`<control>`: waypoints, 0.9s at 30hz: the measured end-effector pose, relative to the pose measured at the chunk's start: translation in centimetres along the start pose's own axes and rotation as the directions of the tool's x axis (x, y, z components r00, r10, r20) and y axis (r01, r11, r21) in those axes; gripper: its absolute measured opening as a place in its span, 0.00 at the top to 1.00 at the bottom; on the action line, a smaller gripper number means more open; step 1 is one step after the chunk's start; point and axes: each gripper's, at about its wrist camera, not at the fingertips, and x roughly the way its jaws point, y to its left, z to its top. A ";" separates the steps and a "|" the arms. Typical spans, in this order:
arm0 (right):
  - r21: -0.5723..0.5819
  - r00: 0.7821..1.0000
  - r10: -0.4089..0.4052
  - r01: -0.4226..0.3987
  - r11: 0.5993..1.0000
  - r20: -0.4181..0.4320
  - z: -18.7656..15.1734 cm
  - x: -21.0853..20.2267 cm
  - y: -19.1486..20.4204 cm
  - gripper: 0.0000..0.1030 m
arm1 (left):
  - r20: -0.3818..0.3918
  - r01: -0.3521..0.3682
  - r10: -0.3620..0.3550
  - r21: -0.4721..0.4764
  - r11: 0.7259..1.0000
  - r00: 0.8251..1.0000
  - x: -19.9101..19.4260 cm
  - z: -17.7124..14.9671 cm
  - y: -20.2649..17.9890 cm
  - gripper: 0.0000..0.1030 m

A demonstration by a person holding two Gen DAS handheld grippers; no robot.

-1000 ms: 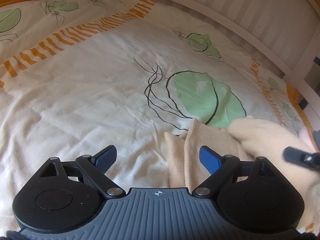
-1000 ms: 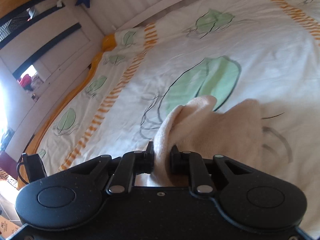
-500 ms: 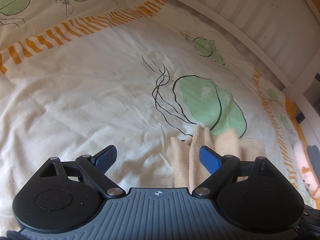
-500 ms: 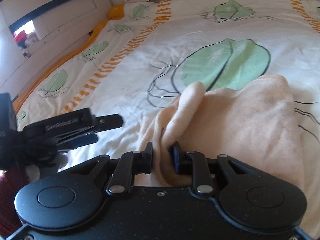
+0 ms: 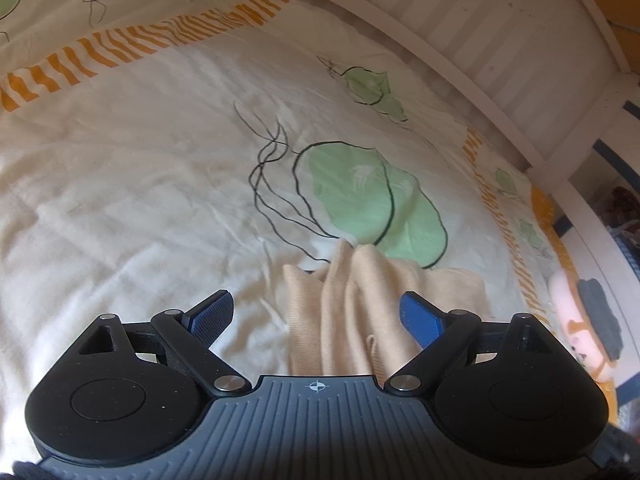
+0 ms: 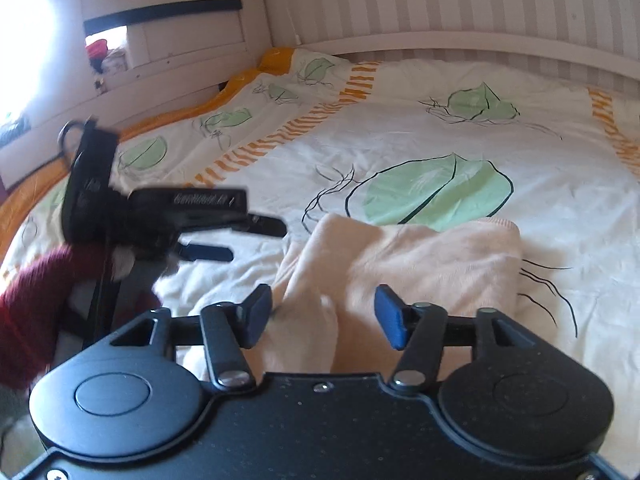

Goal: Fold small clothes

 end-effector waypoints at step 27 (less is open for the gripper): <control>-0.232 0.997 -0.036 0.053 0.971 0.074 -1.9 0.4 3.1 0.88 | -0.194 0.241 -0.258 -0.103 0.965 0.947 3.8 -1.7 -2.1 0.06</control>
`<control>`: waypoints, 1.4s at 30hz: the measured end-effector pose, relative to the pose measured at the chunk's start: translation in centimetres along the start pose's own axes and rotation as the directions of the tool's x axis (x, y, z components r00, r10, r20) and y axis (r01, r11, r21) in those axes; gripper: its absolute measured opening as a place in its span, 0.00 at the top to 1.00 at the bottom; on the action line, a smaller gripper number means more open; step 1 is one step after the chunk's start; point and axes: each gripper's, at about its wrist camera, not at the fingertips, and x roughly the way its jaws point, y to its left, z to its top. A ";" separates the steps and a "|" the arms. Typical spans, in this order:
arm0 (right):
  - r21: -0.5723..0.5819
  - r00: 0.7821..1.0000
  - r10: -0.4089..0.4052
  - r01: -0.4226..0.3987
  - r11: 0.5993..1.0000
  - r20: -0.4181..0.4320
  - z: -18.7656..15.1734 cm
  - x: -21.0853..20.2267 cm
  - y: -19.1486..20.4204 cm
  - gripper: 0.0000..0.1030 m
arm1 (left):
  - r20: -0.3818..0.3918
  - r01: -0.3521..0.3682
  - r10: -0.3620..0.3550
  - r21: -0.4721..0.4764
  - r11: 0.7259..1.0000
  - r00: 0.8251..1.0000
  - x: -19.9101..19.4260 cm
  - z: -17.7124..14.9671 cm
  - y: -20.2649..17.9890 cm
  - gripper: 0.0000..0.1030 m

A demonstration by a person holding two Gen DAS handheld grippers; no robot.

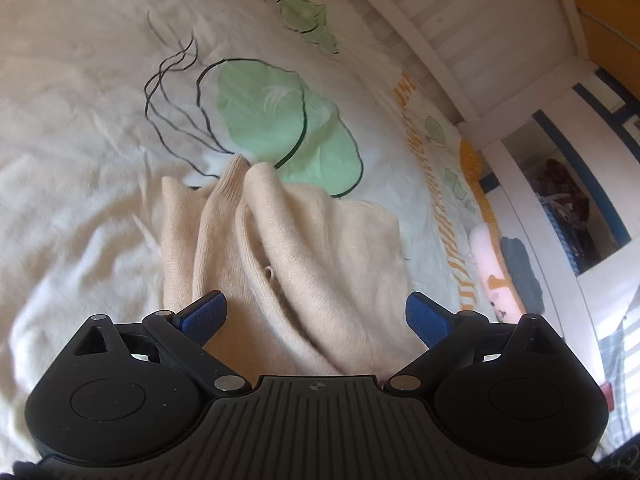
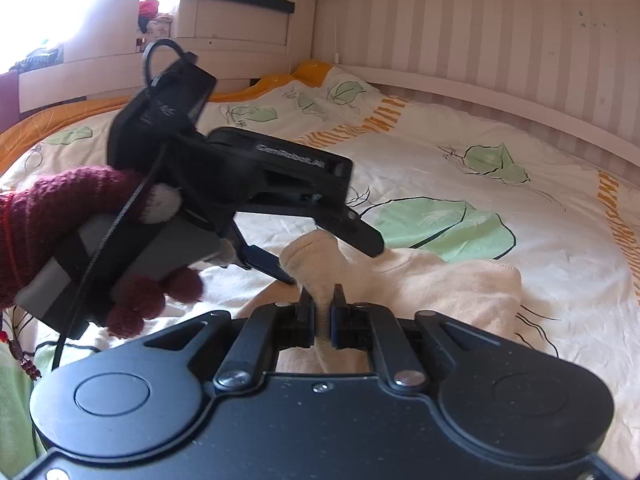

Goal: Fold small clothes

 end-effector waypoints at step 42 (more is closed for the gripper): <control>-0.260 0.981 0.157 -0.181 0.949 -0.110 -3.8 3.0 5.2 0.48 | 0.107 -0.388 0.375 0.334 0.859 0.921 -1.6 3.0 -4.3 0.14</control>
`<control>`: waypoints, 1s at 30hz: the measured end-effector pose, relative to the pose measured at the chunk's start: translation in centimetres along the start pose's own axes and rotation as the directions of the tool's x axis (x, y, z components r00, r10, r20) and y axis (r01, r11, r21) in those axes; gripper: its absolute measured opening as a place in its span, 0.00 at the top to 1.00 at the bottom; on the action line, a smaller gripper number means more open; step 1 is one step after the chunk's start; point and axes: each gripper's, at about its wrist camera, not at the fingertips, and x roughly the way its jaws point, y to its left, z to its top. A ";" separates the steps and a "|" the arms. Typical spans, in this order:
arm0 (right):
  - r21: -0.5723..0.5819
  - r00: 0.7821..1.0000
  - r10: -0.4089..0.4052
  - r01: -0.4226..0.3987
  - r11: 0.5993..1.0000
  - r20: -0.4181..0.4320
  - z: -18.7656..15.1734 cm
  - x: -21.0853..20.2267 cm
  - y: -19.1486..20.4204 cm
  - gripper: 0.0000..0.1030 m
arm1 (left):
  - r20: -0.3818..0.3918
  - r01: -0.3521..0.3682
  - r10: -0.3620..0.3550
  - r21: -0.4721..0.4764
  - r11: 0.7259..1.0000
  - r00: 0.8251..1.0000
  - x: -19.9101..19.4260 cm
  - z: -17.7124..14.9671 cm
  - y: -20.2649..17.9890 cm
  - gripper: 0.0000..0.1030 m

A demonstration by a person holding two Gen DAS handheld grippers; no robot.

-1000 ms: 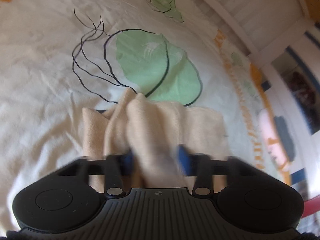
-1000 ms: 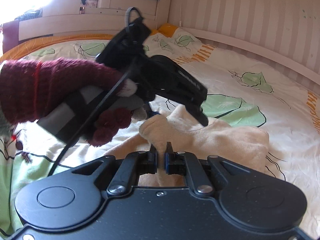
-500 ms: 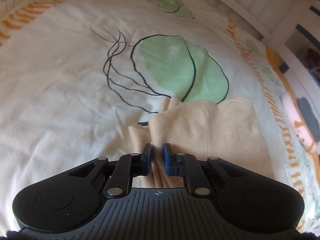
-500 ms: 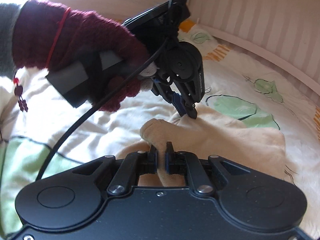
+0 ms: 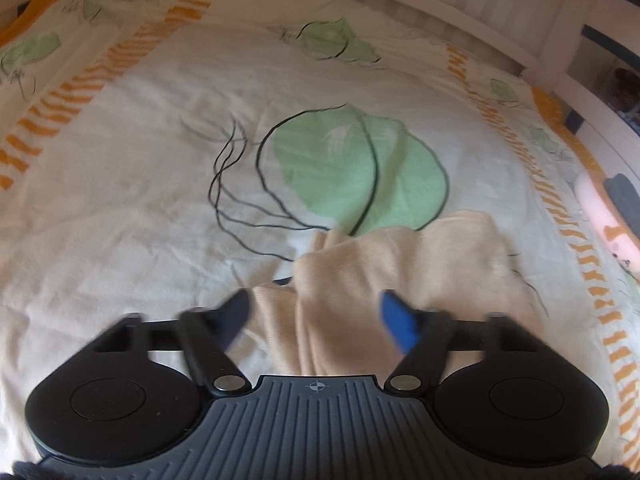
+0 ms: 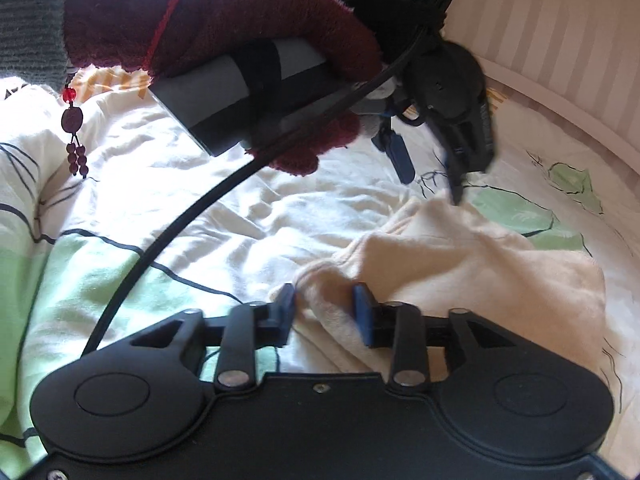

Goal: Fold small clothes

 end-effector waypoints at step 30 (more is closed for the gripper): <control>0.711 0.997 0.003 -0.055 0.701 0.075 -7.0 -5.8 -20.0 0.10 | -0.056 -0.034 0.029 -0.094 0.995 0.998 0.1 -8.8 0.5 0.00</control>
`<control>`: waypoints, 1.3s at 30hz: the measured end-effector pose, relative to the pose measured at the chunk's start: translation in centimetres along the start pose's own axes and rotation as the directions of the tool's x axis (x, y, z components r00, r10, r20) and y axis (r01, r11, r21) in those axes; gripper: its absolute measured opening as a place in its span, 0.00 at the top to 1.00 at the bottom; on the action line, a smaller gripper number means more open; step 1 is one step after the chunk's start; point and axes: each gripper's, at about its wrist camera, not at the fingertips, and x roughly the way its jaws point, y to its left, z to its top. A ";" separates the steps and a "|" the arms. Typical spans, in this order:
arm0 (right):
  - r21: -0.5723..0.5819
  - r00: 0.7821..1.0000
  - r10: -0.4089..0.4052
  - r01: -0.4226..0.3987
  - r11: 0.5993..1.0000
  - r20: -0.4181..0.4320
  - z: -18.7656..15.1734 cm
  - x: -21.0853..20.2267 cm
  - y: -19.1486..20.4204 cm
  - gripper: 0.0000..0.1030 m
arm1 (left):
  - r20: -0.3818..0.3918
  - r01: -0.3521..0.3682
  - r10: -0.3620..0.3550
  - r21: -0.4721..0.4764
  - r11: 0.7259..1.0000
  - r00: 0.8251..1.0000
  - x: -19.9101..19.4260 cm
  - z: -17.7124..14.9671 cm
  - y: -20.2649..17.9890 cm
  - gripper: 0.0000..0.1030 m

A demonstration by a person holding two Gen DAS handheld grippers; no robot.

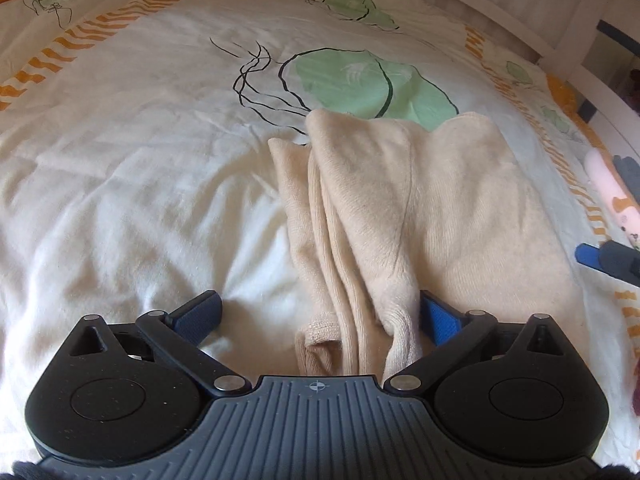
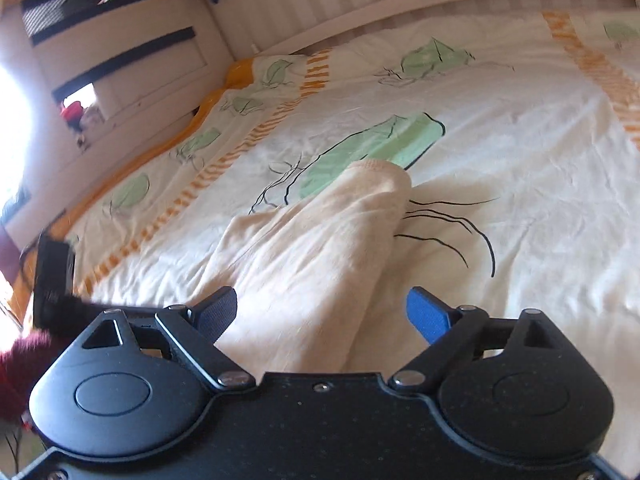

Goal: Fold small clothes

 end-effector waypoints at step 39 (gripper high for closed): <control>0.077 0.978 0.091 -0.077 0.994 -0.185 0.8 -0.2 -1.1 0.61 | -0.112 0.419 -0.429 -0.103 0.902 0.896 -0.8 -4.2 -8.0 0.38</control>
